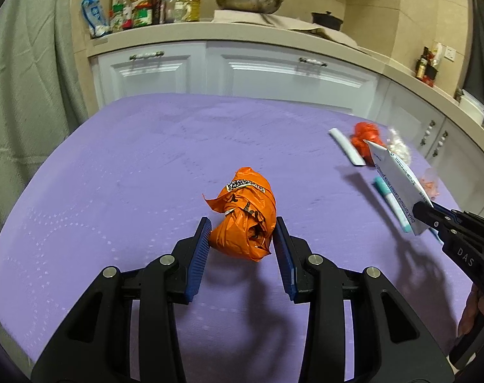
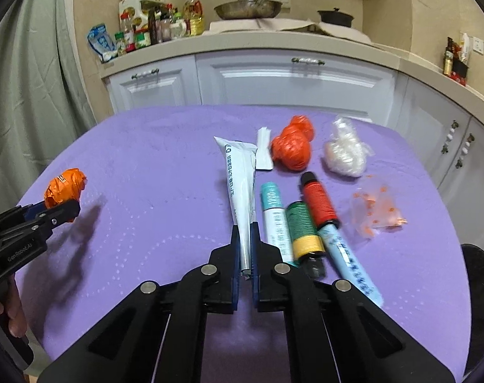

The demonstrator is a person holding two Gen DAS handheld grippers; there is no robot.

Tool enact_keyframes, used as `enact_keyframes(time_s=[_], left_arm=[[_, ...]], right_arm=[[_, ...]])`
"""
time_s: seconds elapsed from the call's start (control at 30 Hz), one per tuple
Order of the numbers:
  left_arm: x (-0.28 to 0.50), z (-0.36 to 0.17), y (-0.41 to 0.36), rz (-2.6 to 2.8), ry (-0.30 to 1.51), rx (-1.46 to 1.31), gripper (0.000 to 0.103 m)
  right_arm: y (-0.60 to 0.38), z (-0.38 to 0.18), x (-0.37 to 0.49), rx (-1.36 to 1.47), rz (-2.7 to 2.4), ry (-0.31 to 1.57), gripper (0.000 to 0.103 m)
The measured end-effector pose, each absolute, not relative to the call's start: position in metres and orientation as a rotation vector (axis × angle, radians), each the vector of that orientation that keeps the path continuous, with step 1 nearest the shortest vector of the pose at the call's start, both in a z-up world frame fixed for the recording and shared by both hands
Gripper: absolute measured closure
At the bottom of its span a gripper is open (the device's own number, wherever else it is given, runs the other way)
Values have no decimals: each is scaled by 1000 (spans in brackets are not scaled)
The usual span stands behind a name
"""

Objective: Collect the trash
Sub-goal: 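Grasp the white tube with the right tool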

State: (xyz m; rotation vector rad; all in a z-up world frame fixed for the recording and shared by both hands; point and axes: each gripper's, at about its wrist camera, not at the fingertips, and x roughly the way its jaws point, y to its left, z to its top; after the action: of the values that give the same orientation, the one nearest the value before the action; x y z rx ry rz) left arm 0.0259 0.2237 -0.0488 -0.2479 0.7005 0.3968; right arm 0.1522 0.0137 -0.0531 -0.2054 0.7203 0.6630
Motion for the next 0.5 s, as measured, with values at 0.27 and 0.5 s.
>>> enact_keyframes(time_s=[0.27, 0.5], left_arm=[[37, -34, 179, 294, 663, -213, 65], [53, -27, 129, 180, 647, -182, 65]], right_arm=[[-45, -39, 149, -147, 556, 670, 97], [-104, -31, 146, -95, 440, 634, 97]])
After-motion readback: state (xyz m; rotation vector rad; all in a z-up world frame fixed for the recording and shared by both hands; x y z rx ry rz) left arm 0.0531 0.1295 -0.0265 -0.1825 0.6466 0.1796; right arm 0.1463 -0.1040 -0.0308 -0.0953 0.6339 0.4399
